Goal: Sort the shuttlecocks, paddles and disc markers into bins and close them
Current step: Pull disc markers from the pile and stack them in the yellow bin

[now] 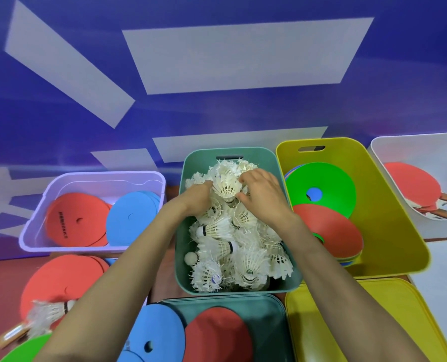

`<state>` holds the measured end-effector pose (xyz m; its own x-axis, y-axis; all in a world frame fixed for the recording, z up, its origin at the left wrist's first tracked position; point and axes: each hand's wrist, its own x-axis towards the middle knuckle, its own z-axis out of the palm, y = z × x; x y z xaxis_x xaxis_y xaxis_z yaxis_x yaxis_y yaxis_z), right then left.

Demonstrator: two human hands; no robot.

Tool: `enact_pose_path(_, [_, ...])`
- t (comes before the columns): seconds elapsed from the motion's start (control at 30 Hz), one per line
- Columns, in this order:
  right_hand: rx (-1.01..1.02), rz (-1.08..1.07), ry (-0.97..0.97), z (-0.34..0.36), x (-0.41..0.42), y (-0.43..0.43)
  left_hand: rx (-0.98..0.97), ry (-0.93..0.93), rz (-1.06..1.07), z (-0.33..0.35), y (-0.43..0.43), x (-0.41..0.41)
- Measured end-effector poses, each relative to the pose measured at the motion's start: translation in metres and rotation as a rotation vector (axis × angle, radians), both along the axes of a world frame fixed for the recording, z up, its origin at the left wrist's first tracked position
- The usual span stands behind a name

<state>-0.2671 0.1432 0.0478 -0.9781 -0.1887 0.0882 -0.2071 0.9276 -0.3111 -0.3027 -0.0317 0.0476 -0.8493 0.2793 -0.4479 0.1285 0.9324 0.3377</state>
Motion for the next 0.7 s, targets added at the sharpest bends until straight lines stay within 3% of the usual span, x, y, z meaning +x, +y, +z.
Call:
enact_pose_path(0.17, [0.046, -0.008, -0.007, 0.002, 0.001, -0.002, 0.134, 0.226, 0.091, 0.011, -0.003, 0.019])
enact_pose_path(0.3, [0.121, -0.001, -0.085, 0.004, 0.006, -0.009, 0.156, -0.016, 0.163, 0.004, 0.004, 0.035])
enact_pose_path(0.43, [0.164, -0.036, -0.152, 0.005, 0.012, -0.011, 0.172, -0.072, 0.174, 0.001, 0.006, 0.029])
enact_pose_path(0.7, [0.111, -0.018, 0.015, 0.025, 0.042, -0.032, 0.338, 0.336, 0.172, 0.029, -0.02, 0.071])
